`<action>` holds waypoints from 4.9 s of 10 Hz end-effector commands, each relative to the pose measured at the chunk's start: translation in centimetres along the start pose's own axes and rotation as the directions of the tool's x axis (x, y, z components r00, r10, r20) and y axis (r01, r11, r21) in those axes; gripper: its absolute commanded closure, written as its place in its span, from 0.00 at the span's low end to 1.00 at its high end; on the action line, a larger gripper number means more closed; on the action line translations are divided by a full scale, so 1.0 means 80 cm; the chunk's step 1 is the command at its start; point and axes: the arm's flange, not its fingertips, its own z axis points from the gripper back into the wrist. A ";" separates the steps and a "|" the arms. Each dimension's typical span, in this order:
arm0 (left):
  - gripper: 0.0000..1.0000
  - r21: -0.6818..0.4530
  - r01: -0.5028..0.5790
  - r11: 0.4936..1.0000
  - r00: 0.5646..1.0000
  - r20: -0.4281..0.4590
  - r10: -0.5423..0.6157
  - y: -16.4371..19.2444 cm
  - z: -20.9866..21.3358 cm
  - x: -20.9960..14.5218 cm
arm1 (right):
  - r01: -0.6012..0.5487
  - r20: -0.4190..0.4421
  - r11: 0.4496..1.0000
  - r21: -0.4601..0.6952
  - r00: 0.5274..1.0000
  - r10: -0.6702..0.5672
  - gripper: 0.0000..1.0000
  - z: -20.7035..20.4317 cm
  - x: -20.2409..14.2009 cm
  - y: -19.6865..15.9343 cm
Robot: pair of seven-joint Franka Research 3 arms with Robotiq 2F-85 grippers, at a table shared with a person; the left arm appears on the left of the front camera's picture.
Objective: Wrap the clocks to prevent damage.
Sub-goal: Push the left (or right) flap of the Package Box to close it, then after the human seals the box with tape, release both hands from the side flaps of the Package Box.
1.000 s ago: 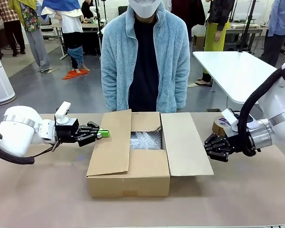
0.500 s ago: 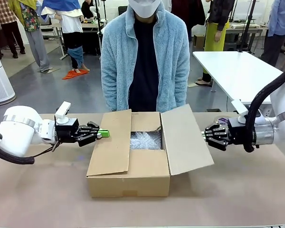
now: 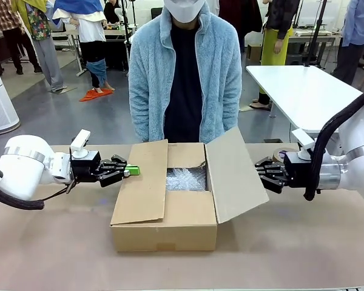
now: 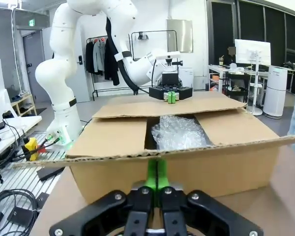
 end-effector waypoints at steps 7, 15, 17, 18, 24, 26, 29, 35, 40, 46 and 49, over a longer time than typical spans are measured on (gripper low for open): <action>1.00 0.002 0.003 1.000 1.000 -0.004 -0.003 -0.001 -0.001 -0.002 | -0.076 -0.052 0.997 -0.003 0.996 0.075 0.99 -0.079 0.017 -0.018; 1.00 0.002 0.003 1.000 1.000 -0.004 -0.003 -0.001 -0.001 -0.002 | -0.109 -0.093 0.993 0.050 0.989 0.114 0.99 -0.145 0.027 -0.028; 1.00 0.002 0.003 1.000 1.000 -0.004 -0.003 -0.001 -0.001 -0.002 | -0.086 -0.116 0.995 0.057 0.989 0.092 0.99 -0.150 0.011 -0.032; 1.00 0.002 0.003 1.000 1.000 -0.004 -0.003 -0.001 -0.001 -0.002 | -0.071 -0.131 0.996 0.060 0.988 0.079 0.99 -0.151 0.001 -0.035; 1.00 0.002 0.003 1.000 1.000 -0.004 -0.003 -0.001 -0.001 -0.002 | -0.056 -0.109 0.995 0.085 0.992 0.065 0.99 -0.144 0.001 -0.030; 1.00 0.002 0.003 1.000 1.000 -0.004 -0.003 -0.001 -0.001 -0.002 | -0.056 -0.109 0.995 0.085 0.992 0.065 0.99 -0.144 0.001 -0.030; 1.00 0.002 0.003 1.000 1.000 -0.004 -0.003 -0.001 -0.001 -0.002 | -0.056 -0.109 0.995 0.085 0.992 0.065 0.99 -0.144 0.001 -0.030; 1.00 0.002 0.003 1.000 1.000 -0.004 -0.003 -0.001 -0.001 -0.002 | -0.056 -0.109 0.995 0.085 0.992 0.065 0.99 -0.144 0.001 -0.030; 1.00 0.002 0.003 1.000 1.000 -0.004 -0.003 -0.001 -0.001 -0.002 | -0.056 -0.109 0.995 0.085 0.992 0.065 0.99 -0.144 0.001 -0.030; 1.00 0.002 0.003 1.000 1.000 -0.004 -0.003 -0.001 -0.001 -0.002 | -0.056 -0.109 0.995 0.085 0.992 0.065 0.99 -0.144 0.001 -0.030; 1.00 0.002 0.003 1.000 1.000 -0.004 -0.003 -0.001 -0.001 -0.002 | -0.056 -0.109 0.995 0.085 0.992 0.065 0.99 -0.144 0.001 -0.030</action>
